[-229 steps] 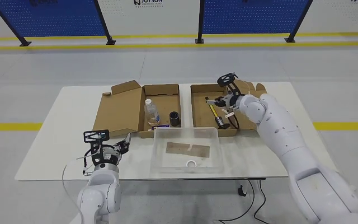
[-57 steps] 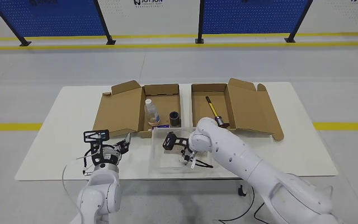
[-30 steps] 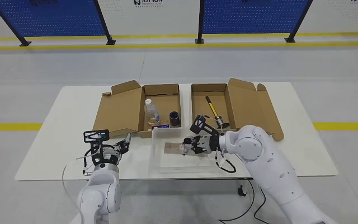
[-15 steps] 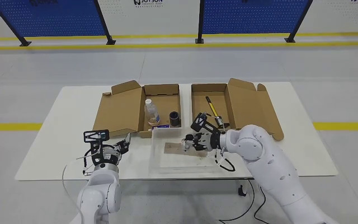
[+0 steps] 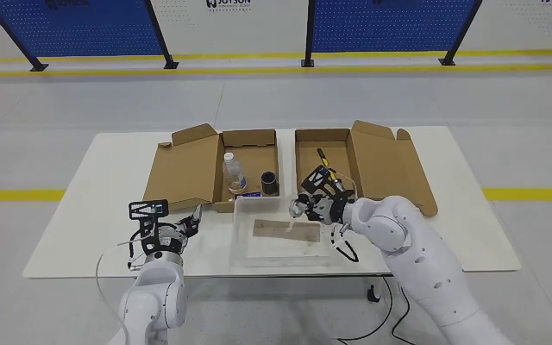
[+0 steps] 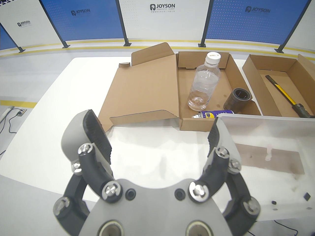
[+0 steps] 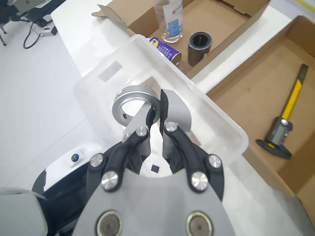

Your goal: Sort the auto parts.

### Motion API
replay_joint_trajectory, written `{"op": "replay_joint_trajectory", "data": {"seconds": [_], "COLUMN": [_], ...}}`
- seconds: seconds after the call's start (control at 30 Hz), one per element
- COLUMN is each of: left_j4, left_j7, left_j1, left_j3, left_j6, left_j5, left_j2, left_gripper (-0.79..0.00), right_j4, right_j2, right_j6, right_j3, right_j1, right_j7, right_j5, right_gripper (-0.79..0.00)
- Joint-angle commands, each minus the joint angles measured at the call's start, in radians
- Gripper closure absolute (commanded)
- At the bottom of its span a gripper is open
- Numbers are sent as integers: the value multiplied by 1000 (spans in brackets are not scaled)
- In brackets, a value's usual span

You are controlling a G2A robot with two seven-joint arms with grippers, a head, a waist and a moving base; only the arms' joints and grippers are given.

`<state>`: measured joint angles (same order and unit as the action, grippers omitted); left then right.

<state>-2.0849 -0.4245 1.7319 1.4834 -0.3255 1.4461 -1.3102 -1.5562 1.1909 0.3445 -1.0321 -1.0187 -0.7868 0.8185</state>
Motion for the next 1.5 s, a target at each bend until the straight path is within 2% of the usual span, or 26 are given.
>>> {"op": "replay_joint_trajectory", "data": {"seconds": [0.0,0.17,0.47,0.77,0.9,1.17,1.47], "left_j4": [0,0,0,0,0,0,0], "left_j7": [0,0,0,0,0,0,0], "left_j1": [0,0,0,0,0,0,0], "left_j3": [0,0,0,0,0,0,0], "left_j6": [0,0,0,0,0,0,0], "left_j5": [0,0,0,0,0,0,0], "left_j2": [0,0,0,0,0,0,0], "left_gripper": [-785,-785,-785,-785,-785,-785,-785], "right_j4": [-19,-61,31,274,424,694,886], "right_j2": [-2,-6,6,36,53,102,170], "right_j6": [-35,-114,-175,-202,-204,-167,-111], "right_j3": [-6,-6,20,53,77,144,230], "right_j1": [-7,-10,102,276,337,442,526], "right_j7": [3,7,-38,-92,-120,-109,-61], "right_j5": [41,180,313,313,293,219,161], "right_gripper": [0,0,0,0,0,0,0]}}
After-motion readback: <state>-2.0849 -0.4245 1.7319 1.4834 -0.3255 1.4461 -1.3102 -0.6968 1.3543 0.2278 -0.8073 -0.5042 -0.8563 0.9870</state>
